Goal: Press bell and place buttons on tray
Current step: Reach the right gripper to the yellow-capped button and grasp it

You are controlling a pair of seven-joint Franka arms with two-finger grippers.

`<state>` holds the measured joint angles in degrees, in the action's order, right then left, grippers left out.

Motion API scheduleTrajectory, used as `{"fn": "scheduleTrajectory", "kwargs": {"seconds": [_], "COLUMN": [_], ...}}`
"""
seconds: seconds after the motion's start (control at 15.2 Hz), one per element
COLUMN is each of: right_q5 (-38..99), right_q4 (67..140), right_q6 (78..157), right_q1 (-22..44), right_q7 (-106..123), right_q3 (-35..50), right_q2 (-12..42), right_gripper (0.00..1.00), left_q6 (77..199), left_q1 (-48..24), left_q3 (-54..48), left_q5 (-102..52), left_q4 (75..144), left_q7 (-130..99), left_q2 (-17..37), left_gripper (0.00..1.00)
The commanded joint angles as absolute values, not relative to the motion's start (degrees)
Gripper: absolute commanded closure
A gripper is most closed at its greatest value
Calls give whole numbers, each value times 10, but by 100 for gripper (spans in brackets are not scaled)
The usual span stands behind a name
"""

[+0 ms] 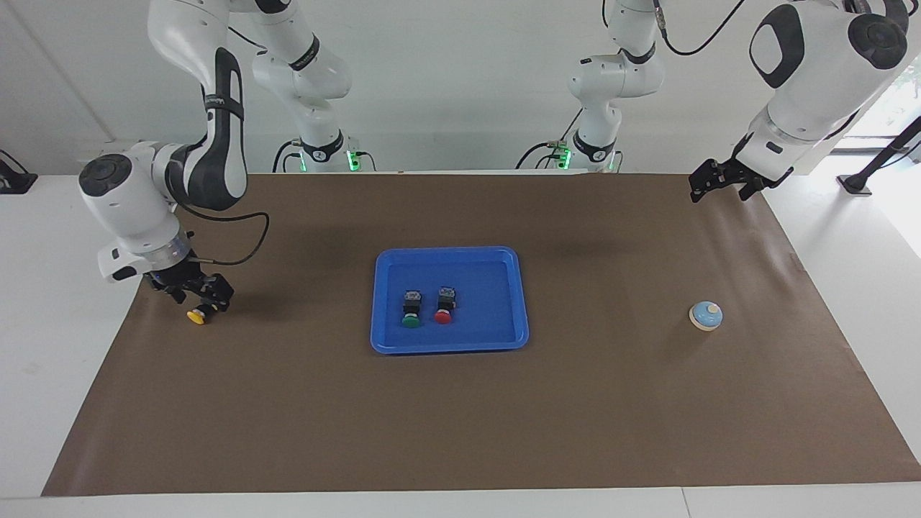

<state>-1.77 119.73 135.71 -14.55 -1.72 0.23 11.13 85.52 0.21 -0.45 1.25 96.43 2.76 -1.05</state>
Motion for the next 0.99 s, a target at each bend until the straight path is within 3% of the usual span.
{"fn": "scheduleTrajectory", "kwargs": {"seconds": [0.0,0.4,0.53,0.73,0.79,0.92], "right_q5": [-28,-28,-28,-28,-28,-28], "right_q4": [1239,1260,1272,1271,1270,1264], "right_q6": [1383,1427,1453,1454,1450,1441], "right_q1": [-170,-193,-193,-192,-191,-185], "right_q7": [-26,-24,-24,-17,-18,-18], "right_q3": [12,12,12,12,13,13], "right_q2": [92,116,126,127,127,127], "right_gripper": [0,0,8,67,100,100], "left_q6": [862,862,862,862,862,862], "left_q1": [-1,-1,-1,-1,-1,-1], "left_q3": [-1,-1,-1,-1,-1,-1], "left_q5": [11,11,11,11,11,11], "left_q4": [976,976,976,976,976,976], "left_q7": [23,23,23,23,23,23], "left_q2": [-24,-24,-24,-24,-24,-24], "left_gripper": [0,0,0,0,0,0]}}
